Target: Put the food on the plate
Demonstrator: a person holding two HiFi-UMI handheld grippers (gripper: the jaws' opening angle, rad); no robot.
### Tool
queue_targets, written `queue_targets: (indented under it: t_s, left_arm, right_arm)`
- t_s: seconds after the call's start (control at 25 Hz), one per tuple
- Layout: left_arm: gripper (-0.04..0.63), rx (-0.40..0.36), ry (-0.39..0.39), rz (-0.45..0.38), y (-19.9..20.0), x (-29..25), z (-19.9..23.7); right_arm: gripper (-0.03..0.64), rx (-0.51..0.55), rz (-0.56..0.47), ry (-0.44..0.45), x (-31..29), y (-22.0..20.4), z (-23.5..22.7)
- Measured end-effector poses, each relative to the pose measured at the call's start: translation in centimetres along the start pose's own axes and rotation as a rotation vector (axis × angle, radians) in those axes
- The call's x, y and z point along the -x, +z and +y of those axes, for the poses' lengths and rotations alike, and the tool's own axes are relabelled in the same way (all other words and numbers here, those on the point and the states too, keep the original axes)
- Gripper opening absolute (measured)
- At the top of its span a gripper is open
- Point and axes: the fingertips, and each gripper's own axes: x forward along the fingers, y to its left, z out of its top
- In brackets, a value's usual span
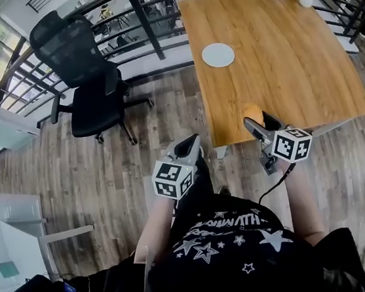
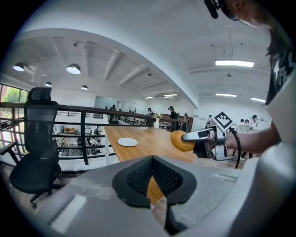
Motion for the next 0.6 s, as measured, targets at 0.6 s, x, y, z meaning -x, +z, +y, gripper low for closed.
queue_targets:
  t_s: [0.6]
  left_arm:
    - [0.002,-0.009,-0.055,-0.005,3.8,-9.1,7.1]
  right_arm:
    - [0.322,-0.033,-0.002,-0.08,-7.0,4.7,-5.9]
